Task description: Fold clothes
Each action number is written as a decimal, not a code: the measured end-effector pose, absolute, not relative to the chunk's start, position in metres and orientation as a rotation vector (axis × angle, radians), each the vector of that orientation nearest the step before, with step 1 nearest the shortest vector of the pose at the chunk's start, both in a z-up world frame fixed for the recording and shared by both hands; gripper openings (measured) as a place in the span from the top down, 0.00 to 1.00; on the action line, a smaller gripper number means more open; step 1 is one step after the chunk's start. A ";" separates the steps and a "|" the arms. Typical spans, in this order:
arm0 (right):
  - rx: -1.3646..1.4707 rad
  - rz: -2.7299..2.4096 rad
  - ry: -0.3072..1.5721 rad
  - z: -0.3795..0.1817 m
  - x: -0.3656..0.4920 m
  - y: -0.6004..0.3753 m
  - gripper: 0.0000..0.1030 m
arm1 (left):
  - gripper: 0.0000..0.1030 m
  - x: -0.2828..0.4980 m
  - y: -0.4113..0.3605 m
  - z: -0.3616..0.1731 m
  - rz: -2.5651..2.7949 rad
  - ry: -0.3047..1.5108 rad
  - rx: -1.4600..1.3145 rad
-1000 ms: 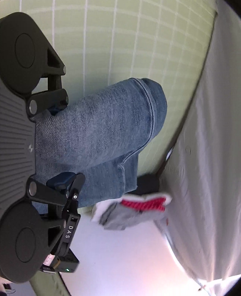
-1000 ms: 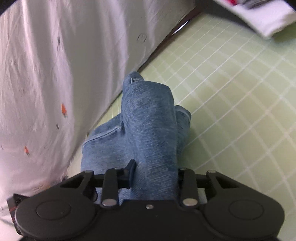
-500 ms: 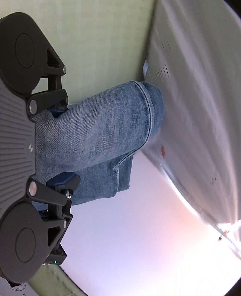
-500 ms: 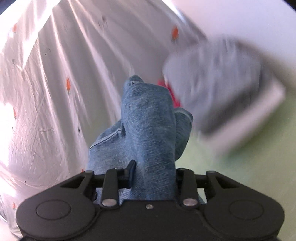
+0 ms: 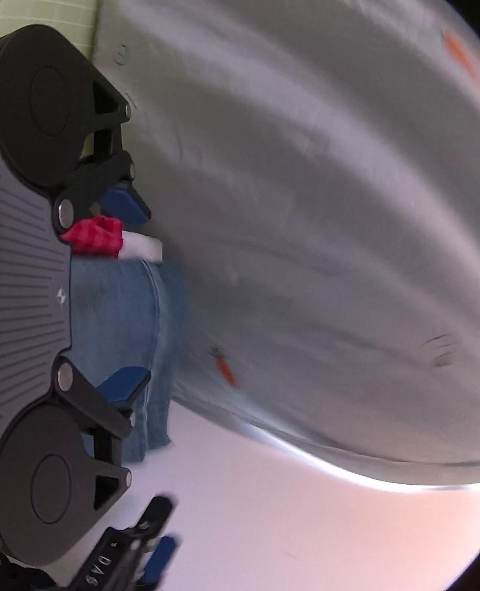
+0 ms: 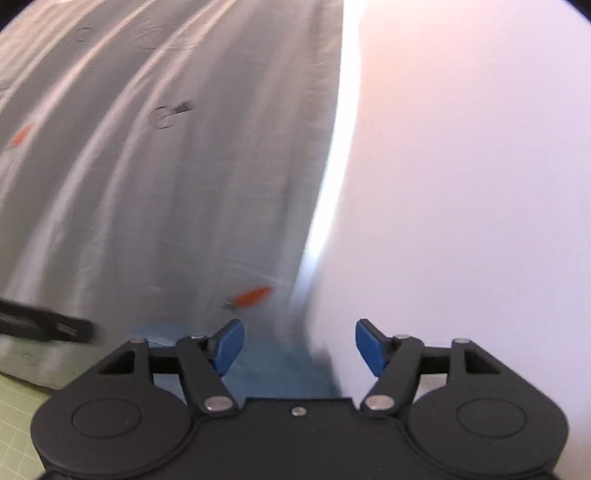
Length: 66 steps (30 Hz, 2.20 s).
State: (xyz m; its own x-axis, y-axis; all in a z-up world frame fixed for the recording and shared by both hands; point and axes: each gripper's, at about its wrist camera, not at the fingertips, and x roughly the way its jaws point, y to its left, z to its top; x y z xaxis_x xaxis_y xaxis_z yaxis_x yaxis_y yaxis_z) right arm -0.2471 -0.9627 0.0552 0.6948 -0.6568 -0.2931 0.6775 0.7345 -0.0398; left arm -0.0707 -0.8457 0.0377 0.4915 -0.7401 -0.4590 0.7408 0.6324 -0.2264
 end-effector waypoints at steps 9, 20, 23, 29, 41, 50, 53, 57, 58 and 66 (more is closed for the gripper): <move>0.094 -0.674 0.341 -0.031 -0.174 -1.011 0.40 | 0.01 -0.047 -0.884 -0.006 -0.864 0.625 0.028; 0.175 -0.706 0.369 -0.023 -0.203 -0.989 0.12 | 0.01 -0.063 -0.845 -0.008 -0.836 0.612 0.030; 0.259 -0.737 0.408 -0.026 -0.235 -0.970 0.11 | 0.01 -0.087 -0.806 -0.006 -0.799 0.611 0.024; 0.187 -0.693 0.542 -0.030 -0.292 -0.906 0.09 | 0.00 -0.157 -0.723 -0.013 -0.782 0.615 0.039; 0.237 -0.783 0.531 -0.025 -0.407 -0.812 0.01 | 0.00 -0.252 -0.655 -0.013 -0.850 0.628 0.120; 0.238 -0.777 0.542 -0.027 -0.445 -0.772 0.01 | 0.00 -0.280 -0.641 -0.017 -0.888 0.609 0.172; 0.239 -0.793 0.562 -0.030 -0.453 -0.764 0.01 | 0.00 -0.285 -0.635 -0.019 -0.886 0.618 0.176; 0.263 -0.801 0.568 -0.033 -0.461 -0.760 0.01 | 0.00 -0.291 -0.627 -0.022 -0.883 0.629 0.181; 0.265 -0.801 0.570 -0.034 -0.463 -0.758 0.01 | 0.00 -0.293 -0.625 -0.023 -0.882 0.632 0.182; 0.270 -0.786 0.574 -0.035 -0.470 -0.748 0.01 | 0.00 -0.302 -0.613 -0.025 -0.887 0.637 0.185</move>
State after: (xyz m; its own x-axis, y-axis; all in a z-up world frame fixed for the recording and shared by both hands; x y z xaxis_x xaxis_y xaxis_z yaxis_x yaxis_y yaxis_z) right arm -0.4700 -0.7475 -0.0351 0.5649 -0.5880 -0.5789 0.7304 0.6828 0.0192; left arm -0.3020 -0.6125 -0.0249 0.4619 -0.6637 -0.5883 0.7698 0.6295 -0.1057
